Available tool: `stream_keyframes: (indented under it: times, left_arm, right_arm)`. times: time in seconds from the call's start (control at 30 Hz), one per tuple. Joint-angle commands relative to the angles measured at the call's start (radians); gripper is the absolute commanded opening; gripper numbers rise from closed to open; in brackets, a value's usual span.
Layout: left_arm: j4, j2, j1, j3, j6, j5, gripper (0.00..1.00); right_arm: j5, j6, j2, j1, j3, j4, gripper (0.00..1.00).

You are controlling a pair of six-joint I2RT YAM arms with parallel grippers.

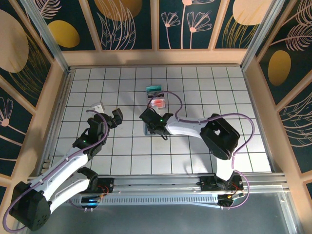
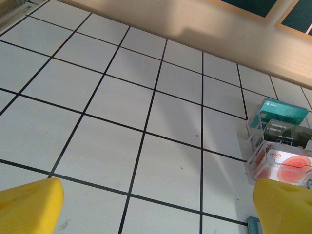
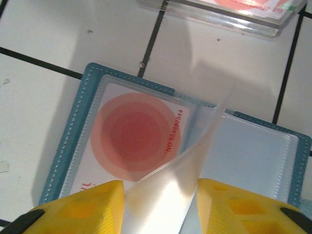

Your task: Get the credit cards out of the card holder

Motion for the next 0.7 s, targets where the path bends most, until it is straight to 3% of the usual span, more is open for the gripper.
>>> stream_keyframes:
  times: [0.0,0.37,0.67]
  left_arm:
    - [0.008,-0.001,0.006,0.042,0.024,0.01,0.99]
    - [-0.01,0.072,-0.006,0.092,0.071,0.06,0.99]
    - [-0.015,0.223,-0.165,0.124,0.098,-0.042,0.99]
  right_arm:
    - [0.076,0.036,0.005,0.002,0.012,-0.055,0.42]
    - [0.065,0.117,-0.081,-0.074,-0.109,-0.055,0.4]
    - [0.03,0.143,-0.148,-0.139,-0.19,-0.024,0.37]
